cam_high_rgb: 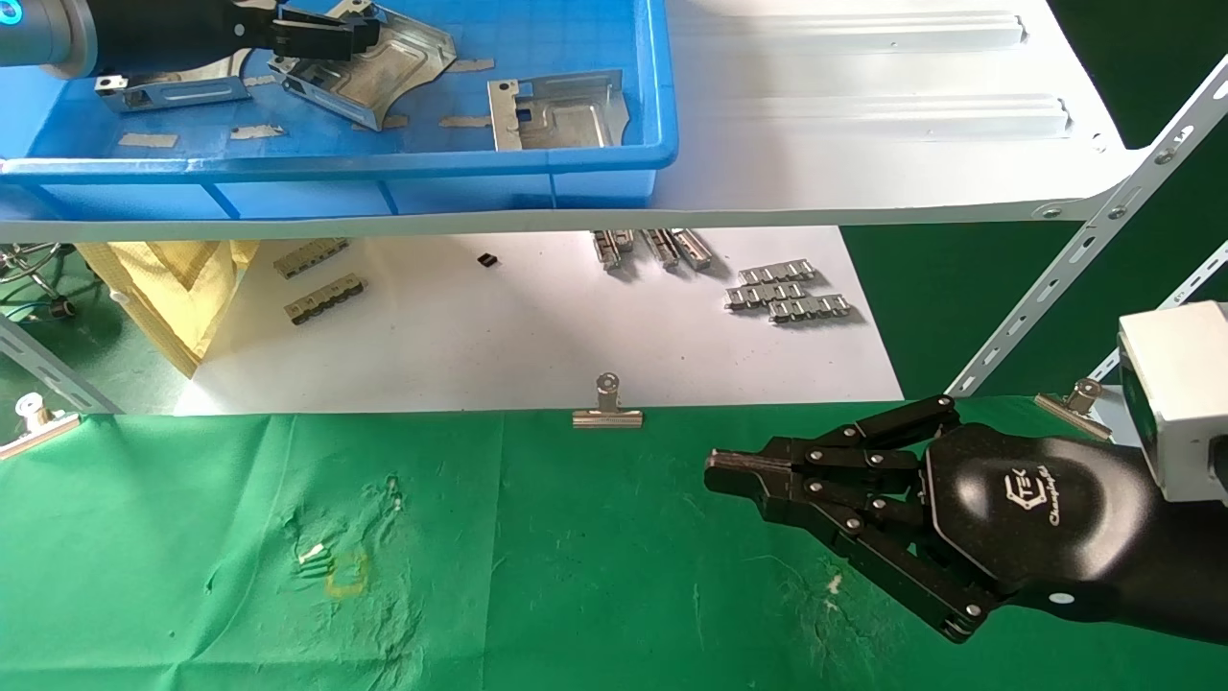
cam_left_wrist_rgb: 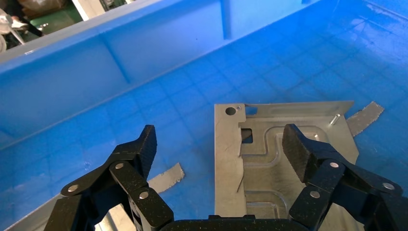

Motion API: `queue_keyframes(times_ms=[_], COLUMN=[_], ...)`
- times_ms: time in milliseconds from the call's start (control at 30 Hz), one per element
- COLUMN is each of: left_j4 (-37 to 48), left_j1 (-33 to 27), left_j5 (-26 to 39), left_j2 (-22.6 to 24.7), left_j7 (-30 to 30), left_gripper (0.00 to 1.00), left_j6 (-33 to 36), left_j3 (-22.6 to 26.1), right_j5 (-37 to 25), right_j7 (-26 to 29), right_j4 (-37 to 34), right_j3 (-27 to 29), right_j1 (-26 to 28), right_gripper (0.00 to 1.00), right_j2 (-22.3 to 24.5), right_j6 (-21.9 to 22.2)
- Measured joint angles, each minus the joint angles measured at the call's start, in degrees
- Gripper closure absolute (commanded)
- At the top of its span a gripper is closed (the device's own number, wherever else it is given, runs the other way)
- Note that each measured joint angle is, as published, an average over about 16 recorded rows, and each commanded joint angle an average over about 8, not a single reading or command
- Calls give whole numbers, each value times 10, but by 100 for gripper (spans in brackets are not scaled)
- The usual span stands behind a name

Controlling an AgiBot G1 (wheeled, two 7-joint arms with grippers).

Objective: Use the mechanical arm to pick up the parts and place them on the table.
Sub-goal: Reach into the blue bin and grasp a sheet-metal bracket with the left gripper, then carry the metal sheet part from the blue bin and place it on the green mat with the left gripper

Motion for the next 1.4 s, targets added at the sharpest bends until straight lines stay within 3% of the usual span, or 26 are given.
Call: queue_keyframes(times_ms=[67,267,333,900,1400], left_j4=[9,27,31,38,15], left_j1=[-2,-3,-2,-3,-42], left_j5=[2,-2,-5,-26,-61], left_j2=[2,1,0,-11,-61], left_j7=[1,3,4,16,51], left_gripper=[100,100,100,100,100], left_j6=[-2,-3,-2,38,219], left_j3=[1,-2,-4,-18,-40], right_j5=[0,0,0,0,0], right_j7=[0,0,0,0,0], right_j4=[0,0,0,0,0], right_j3=[0,0,0,0,0], right_j1=[0,0,0,0,0], right_gripper=[86,12,0,0,0], right_j2=[0,0,0,0,0], right_j6=[0,0,0,0,0])
